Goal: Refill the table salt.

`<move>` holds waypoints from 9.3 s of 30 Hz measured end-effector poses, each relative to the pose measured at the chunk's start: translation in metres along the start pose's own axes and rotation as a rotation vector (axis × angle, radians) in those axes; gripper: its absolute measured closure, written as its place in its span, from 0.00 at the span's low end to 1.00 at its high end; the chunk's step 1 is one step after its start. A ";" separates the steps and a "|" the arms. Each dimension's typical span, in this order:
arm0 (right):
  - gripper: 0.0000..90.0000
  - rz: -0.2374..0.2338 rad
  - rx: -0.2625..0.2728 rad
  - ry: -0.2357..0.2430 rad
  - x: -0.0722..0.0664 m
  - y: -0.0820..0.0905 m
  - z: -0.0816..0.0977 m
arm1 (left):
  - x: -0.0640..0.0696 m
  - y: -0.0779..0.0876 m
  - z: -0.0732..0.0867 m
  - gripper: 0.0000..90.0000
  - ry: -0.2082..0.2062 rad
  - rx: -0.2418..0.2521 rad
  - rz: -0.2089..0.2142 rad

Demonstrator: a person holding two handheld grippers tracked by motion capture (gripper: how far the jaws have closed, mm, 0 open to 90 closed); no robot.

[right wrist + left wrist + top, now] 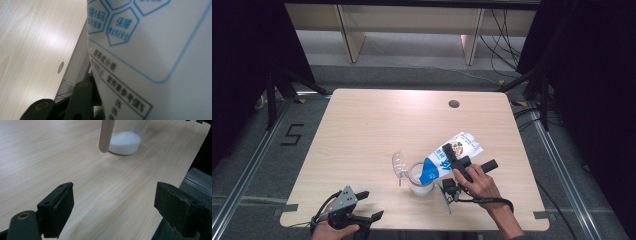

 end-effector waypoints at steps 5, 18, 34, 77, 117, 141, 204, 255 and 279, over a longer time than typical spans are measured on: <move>0.75 -0.003 -0.001 0.002 -0.001 0.000 0.000 | 0.000 0.000 0.000 0.17 0.000 -0.001 -0.004; 0.76 -0.012 -0.024 0.083 0.003 0.001 0.003 | 0.000 0.000 0.000 0.17 0.002 0.002 0.000; 0.77 -0.006 -0.018 0.093 0.004 0.001 0.003 | 0.000 0.000 0.000 0.17 0.001 0.001 -0.005; 0.80 -0.009 -0.038 0.087 0.002 0.003 0.006 | 0.000 0.000 0.000 0.17 0.000 0.001 0.000; 0.91 -0.004 -0.010 0.025 0.002 0.001 0.004 | 0.000 0.000 0.000 0.17 -0.002 -0.003 0.003; 0.93 -0.009 0.007 -0.026 0.002 -0.001 0.001 | 0.002 -0.001 0.000 0.17 0.010 0.007 0.006; 0.96 -0.255 0.122 -0.723 -0.009 0.001 0.013 | 0.001 0.000 -0.001 0.17 0.008 0.009 0.002; 0.97 -0.305 -0.049 -1.822 -0.106 0.008 0.139 | 0.002 -0.001 -0.001 0.17 0.017 0.015 0.003; 0.50 -0.258 -0.094 -1.853 -0.099 0.021 0.149 | 0.001 0.000 -0.001 0.17 0.011 0.011 0.001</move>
Point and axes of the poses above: each handheld gripper's, and its own axes: y roughly backward along the jaws, z roughly out of its underside, x roughly to its right, the point moved 9 cm from there along -y, roughly forward along the jaws
